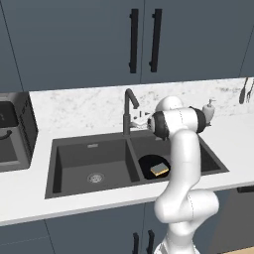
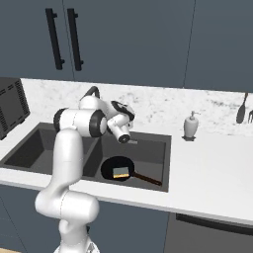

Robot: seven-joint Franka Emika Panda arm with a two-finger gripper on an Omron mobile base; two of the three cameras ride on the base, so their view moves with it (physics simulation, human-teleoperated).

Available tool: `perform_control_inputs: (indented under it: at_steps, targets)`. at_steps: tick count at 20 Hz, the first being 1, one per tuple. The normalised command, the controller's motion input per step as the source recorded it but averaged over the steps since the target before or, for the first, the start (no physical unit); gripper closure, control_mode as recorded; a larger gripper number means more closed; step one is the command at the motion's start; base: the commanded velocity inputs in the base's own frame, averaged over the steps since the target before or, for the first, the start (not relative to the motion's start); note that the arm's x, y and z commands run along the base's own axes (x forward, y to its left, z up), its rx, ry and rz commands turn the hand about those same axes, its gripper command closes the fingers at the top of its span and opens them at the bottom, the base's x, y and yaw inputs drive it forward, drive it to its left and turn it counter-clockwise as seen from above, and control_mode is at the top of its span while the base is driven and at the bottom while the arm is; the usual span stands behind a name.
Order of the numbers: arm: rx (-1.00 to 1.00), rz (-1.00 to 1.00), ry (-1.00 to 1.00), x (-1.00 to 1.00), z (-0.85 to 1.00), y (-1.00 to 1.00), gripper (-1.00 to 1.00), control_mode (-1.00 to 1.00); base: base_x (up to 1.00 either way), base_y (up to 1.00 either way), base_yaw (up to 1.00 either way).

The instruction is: Pick the pan and sponge and place them into the sink. Then turn on the water.

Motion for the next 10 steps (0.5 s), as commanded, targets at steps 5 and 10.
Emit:
perform_control_inputs:
  at_steps: [5,10]
  targets:
    - [0.0,0.0,0.0,0.55,-0.04,0.0,-1.0,-1.0,0.0,0.0,0.0]
    - [0.0,0.0,-0.03,0.4,0.0,0.02,1.0,-1.0,0.0,0.0,0.0]
